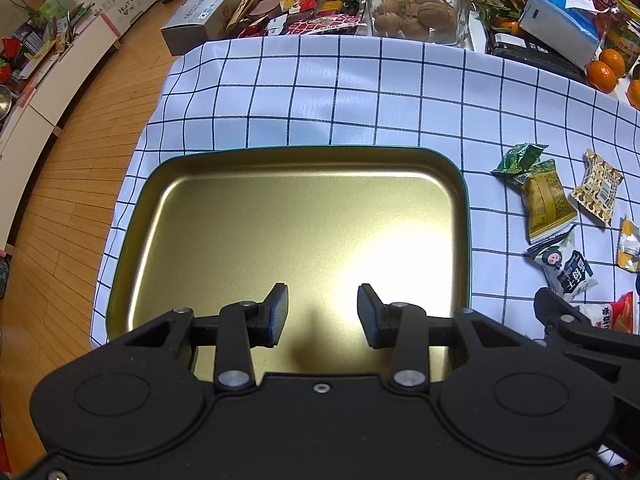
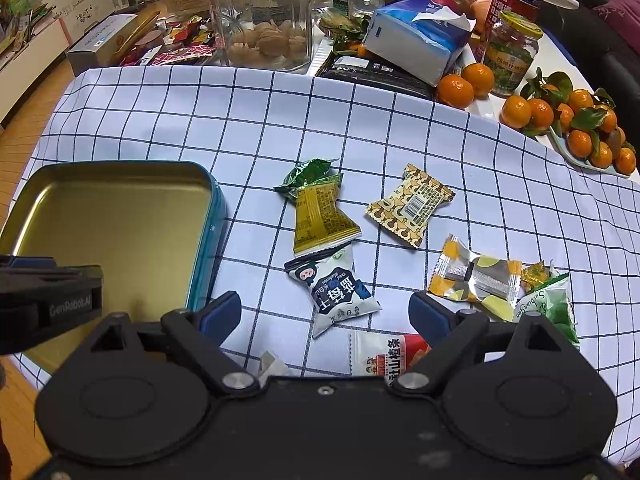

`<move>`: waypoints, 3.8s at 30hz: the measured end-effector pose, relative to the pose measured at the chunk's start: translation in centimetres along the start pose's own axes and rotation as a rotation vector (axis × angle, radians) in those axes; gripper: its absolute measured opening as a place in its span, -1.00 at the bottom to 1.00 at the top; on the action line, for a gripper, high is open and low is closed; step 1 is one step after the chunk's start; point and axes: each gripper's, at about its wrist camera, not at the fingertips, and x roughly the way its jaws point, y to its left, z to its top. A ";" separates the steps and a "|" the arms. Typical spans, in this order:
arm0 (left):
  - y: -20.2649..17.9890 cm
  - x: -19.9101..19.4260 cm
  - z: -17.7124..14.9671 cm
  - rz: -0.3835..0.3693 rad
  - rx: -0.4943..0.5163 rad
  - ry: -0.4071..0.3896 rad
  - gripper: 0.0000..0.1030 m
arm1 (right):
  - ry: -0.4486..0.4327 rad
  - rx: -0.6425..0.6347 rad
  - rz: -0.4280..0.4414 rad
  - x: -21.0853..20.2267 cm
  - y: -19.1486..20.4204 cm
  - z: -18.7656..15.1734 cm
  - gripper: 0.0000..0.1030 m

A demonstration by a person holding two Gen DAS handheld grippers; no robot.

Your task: Organize snacks

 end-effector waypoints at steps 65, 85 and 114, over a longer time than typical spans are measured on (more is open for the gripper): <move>-9.4 -1.7 2.3 -0.237 0.062 0.038 -0.06 | 0.049 0.443 0.035 1.0 -20.4 0.2 0.35; -14.7 -0.3 4.9 -0.300 0.071 0.078 -0.06 | 0.243 0.479 0.207 4.6 -21.9 0.1 0.21; -12.1 3.0 5.1 -0.290 -0.103 0.185 -0.04 | 0.063 0.445 0.246 1.4 -22.0 1.8 -0.29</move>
